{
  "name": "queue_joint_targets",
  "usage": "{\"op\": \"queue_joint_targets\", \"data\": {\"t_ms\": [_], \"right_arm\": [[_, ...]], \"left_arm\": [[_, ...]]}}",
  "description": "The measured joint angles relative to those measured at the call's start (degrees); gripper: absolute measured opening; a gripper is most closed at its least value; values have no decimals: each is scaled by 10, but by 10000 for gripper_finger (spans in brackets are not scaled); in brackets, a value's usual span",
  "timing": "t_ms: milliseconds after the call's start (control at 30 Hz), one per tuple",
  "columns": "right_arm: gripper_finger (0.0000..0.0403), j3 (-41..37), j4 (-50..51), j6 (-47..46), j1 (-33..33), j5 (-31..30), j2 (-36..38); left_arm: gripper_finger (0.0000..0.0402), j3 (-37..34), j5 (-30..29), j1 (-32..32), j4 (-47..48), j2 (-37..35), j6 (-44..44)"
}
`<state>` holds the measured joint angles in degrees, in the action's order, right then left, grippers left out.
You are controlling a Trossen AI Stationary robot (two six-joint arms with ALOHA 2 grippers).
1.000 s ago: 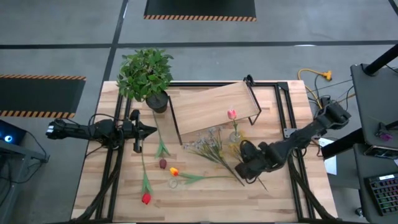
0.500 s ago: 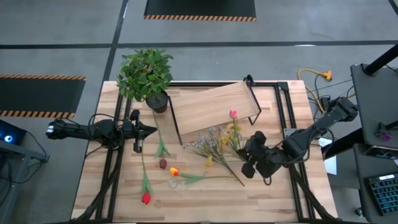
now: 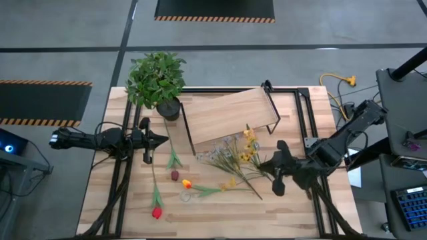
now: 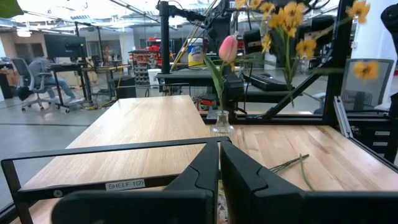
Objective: Pick and place flowers into a vace then onto a shelf
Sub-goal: Put the yellow flowers into the top transparent vase
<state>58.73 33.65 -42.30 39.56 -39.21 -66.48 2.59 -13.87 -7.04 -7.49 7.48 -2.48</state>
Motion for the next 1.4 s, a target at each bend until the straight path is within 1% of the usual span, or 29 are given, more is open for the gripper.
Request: {"op": "queue_joint_targets", "data": {"t_ms": [167,333,567,633,800,867,1033,1200,1300,1400], "right_arm": [[13,1,1,-15,10,7,30],[13,1,3,-30,15,44,52],[13,1,11,-49,16,43,79],[12,6,41,-69,16,33,81],[12,30,168,-156,16,18,67],[12,38,188,-173,15,18,61],[12,63,210,-181,16,20,55],[12,100,285,-245,16,34,45],[12,117,317,-246,16,21,36],[12,126,322,-211,16,-24,32]], "left_arm": [[0,0,0,0,0,0,0],[0,0,0,0,0,0,0],[0,0,0,0,0,0,0],[0,0,0,0,0,0,0],[0,0,0,0,0,0,0],[0,0,0,0,0,0,0],[0,0,0,0,0,0,0],[0,0,0,0,0,0,0],[0,0,0,0,0,0,0],[0,0,0,0,0,0,0]]}}
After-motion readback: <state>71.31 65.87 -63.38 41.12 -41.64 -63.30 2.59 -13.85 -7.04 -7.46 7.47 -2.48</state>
